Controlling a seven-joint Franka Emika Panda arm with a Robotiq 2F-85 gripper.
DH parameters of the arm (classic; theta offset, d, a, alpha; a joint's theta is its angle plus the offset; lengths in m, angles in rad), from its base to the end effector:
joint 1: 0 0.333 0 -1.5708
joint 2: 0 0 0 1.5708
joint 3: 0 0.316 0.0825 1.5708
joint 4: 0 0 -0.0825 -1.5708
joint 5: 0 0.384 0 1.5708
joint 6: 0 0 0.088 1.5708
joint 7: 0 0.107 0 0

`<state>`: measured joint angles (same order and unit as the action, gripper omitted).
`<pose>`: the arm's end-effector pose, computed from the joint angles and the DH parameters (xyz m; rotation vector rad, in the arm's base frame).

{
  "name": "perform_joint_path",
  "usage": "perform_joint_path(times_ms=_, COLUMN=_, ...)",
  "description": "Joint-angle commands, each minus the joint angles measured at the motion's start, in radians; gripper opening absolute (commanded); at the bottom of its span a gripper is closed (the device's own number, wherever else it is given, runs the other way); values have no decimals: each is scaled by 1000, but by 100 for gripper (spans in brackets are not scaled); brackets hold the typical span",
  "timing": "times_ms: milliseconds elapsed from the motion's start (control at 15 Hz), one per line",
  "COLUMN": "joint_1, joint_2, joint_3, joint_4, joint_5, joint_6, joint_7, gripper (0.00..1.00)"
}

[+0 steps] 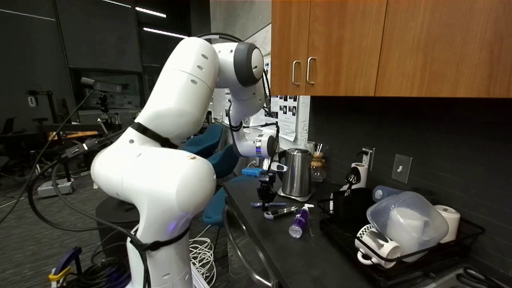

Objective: Pick up the knife

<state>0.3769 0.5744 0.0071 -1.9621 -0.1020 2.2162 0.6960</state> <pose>0.5364 0.2132 0.1554 2.8786 -0.3442 -0.3509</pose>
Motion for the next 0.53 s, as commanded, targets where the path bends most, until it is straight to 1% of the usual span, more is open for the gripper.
perform_joint_path(times_ms=0, joint_1=-9, joint_2=1, joint_3=11, joint_4=3, joint_5=-6, joint_6=-3, joint_7=4, gripper=18)
perform_joint_path(times_ms=67, joint_1=-8, joint_2=1, joint_3=12, joint_4=3, joint_5=-6, joint_6=-3, joint_7=4, gripper=24)
perform_joint_path(times_ms=133, joint_1=-8, joint_2=2, joint_3=12, joint_4=3, joint_5=-6, joint_6=-3, joint_7=4, gripper=27)
perform_joint_path(times_ms=267, joint_1=-9, joint_2=2, joint_3=12, joint_4=3, joint_5=-6, joint_6=-3, joint_7=4, gripper=27)
perform_joint_path(times_ms=333, joint_1=-9, joint_2=2, joint_3=12, joint_4=3, joint_5=-6, joint_6=-3, joint_7=4, gripper=52)
perform_joint_path(times_ms=400, joint_1=-8, joint_2=10, joint_3=15, joint_4=9, joint_5=-4, joint_6=-5, joint_7=2, gripper=52)
perform_joint_path(times_ms=467, joint_1=-7, joint_2=18, joint_3=16, joint_4=14, joint_5=-4, joint_6=-7, joint_7=2, gripper=58)
